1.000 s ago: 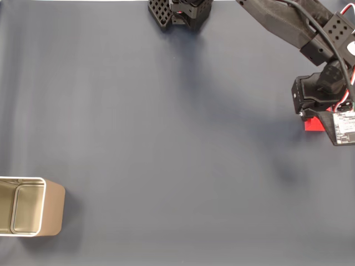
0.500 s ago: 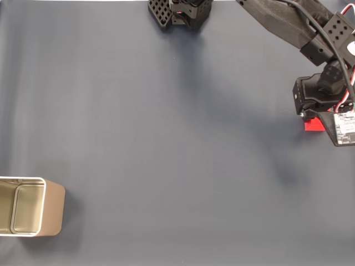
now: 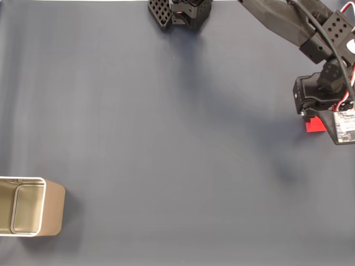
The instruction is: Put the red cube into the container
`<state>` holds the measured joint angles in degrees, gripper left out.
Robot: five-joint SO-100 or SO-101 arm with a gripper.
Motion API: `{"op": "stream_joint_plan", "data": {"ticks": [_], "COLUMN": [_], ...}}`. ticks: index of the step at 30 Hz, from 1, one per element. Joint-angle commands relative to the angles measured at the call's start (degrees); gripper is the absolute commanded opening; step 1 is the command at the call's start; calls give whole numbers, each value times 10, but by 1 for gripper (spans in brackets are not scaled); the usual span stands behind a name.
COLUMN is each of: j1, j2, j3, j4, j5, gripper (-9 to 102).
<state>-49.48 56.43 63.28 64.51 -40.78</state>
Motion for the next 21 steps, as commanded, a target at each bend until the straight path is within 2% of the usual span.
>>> {"op": "stream_joint_plan", "data": {"ticks": [1, 9, 21], "j1": [2, 98, 358], "j2": [45, 210, 399], "j3": [15, 132, 175], "j4": [9, 31, 57], "j5": [-36, -198, -376], "gripper": [0, 0, 0]}}
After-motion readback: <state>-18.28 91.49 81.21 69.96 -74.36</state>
